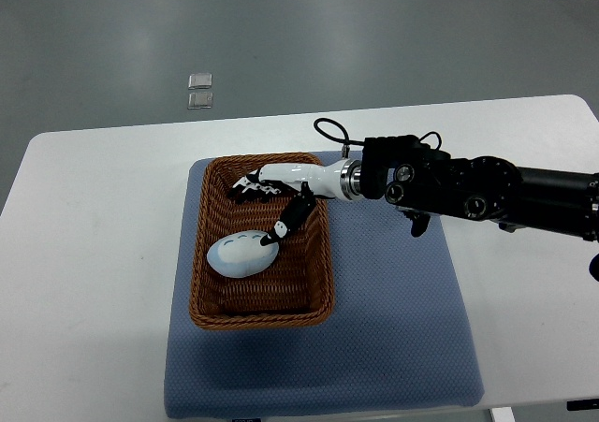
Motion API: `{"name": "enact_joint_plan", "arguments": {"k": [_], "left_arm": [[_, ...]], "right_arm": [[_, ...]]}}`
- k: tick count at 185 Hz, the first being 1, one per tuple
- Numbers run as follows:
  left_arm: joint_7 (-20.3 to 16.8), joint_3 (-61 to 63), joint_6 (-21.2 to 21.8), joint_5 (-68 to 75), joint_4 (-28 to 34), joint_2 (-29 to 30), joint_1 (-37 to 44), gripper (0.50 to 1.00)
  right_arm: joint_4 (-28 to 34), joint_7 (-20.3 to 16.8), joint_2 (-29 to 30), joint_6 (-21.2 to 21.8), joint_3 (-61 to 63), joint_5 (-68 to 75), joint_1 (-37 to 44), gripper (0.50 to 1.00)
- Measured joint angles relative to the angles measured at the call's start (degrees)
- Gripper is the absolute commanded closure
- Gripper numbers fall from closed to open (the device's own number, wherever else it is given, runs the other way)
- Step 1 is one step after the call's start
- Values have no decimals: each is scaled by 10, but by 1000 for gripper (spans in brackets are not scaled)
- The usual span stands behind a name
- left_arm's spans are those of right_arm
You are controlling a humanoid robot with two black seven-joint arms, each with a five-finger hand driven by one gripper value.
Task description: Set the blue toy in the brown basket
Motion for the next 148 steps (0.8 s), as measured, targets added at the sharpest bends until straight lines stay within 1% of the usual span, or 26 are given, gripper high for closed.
{"name": "enact_joint_plan", "arguments": {"k": [27, 46, 58, 72, 95, 104, 129, 148], "left_arm": [[0, 0, 0, 0, -1, 0, 0, 500], [0, 0, 0, 0, -2, 0, 0, 500], [0, 0, 0, 0, -3, 0, 0, 500], [0, 0, 0, 0, -3, 0, 0, 500], [0, 0, 0, 1, -4, 0, 0, 500], [0, 0, 0, 1, -4, 0, 0, 500], [1, 0, -1, 2, -5, 0, -1, 500], [1, 0, -1, 2, -5, 0, 0, 500]], "right_arm": [[0, 5, -50, 13, 69, 11, 14, 642], [-3, 6, -85, 12, 121, 31, 11, 642], [-9, 11, -97, 5, 165, 47, -3, 642], [-22, 20, -101, -4, 245, 79, -50, 642], [-36, 26, -93, -18, 399, 139, -139, 636], [-42, 26, -83, -21, 456, 166, -172, 597], [-62, 27, -23, -17, 570, 249, -239, 597], [-86, 28, 12, 2, 616, 299, -275, 595]]}}
